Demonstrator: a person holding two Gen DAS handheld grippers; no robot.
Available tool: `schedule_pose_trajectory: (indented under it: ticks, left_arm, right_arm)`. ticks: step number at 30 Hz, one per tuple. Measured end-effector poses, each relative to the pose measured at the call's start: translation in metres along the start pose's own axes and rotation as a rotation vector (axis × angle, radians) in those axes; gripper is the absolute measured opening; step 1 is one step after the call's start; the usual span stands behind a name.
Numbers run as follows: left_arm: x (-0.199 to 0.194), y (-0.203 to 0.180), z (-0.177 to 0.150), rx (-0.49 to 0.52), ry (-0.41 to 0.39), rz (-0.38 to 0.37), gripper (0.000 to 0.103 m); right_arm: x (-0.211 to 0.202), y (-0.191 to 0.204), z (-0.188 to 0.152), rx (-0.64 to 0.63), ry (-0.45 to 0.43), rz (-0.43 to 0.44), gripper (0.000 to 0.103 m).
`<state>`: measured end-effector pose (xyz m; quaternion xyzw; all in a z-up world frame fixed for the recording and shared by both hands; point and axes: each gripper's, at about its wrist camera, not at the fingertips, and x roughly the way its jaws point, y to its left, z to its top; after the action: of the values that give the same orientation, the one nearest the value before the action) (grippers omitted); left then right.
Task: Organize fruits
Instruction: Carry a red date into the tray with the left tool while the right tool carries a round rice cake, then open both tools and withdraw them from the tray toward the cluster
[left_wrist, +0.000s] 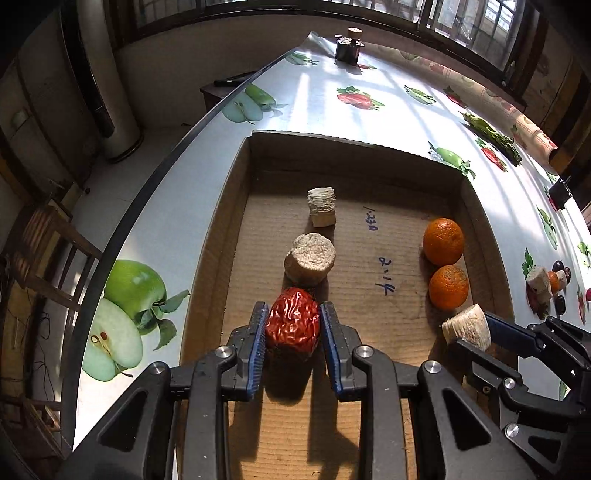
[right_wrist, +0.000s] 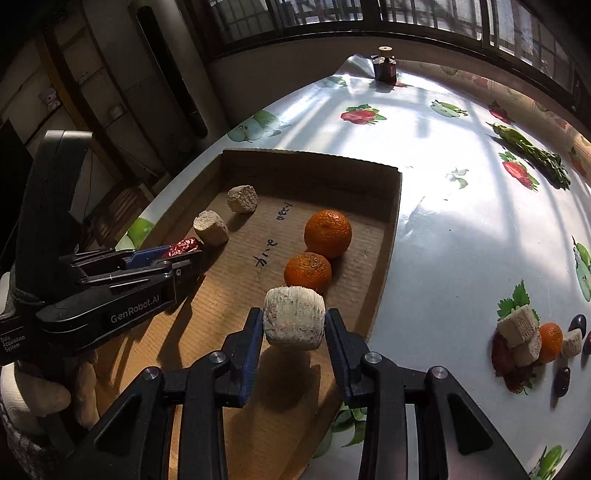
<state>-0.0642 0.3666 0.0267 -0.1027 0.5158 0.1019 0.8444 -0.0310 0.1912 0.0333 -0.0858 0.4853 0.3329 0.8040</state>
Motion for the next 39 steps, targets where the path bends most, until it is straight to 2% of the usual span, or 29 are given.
schedule_pose_trajectory:
  ticks: [2,3,5,9,11,13,15,19,23,25,29,39]
  left_arm:
    - [0.001,0.002,0.001,-0.013,0.007,-0.022,0.034]
    - [0.001,0.004,0.002,-0.024,0.007,-0.036,0.041]
    - [-0.003,0.008,0.002,-0.047,-0.011,-0.059,0.043]
    - [-0.024,0.013,-0.004,-0.086,-0.081,-0.058,0.047]
    - [-0.041,0.010,-0.011,-0.096,-0.133,-0.038,0.056]
    - [-0.061,0.003,-0.020,-0.106,-0.195,-0.014,0.073]
    - [-0.081,-0.007,-0.031,-0.111,-0.260,-0.018,0.082]
    - [-0.110,-0.031,-0.052,-0.102,-0.357,-0.023,0.082]
    - [-0.128,-0.057,-0.067,-0.072,-0.420,0.032,0.082]
    - [-0.132,-0.070,-0.071,-0.034,-0.442,0.061,0.082]
    - [-0.135,-0.089,-0.077,0.019,-0.453,0.088,0.082]
    - [-0.132,-0.114,-0.085,0.071,-0.418,0.065,0.082]
  right_arm:
    - [0.007,0.003,-0.001,-0.012,0.007,-0.023,0.037]
    - [0.008,0.004,-0.001,-0.019,0.000,-0.031,0.038]
    - [0.008,0.006,-0.001,-0.033,-0.016,-0.036,0.038]
    - [-0.004,0.004,-0.001,-0.031,-0.051,-0.031,0.050]
    - [-0.016,0.000,-0.003,-0.013,-0.080,-0.025,0.053]
    - [-0.032,-0.007,-0.008,0.016,-0.115,-0.021,0.058]
    - [-0.047,-0.015,-0.015,0.050,-0.151,-0.027,0.062]
    - [-0.076,-0.033,-0.035,0.133,-0.223,-0.057,0.063]
    - [-0.101,-0.051,-0.057,0.193,-0.285,-0.096,0.066]
    - [-0.110,-0.057,-0.067,0.211,-0.318,-0.140,0.071]
    - [-0.121,-0.070,-0.084,0.238,-0.343,-0.186,0.073]
    - [-0.136,-0.096,-0.107,0.307,-0.368,-0.183,0.074]
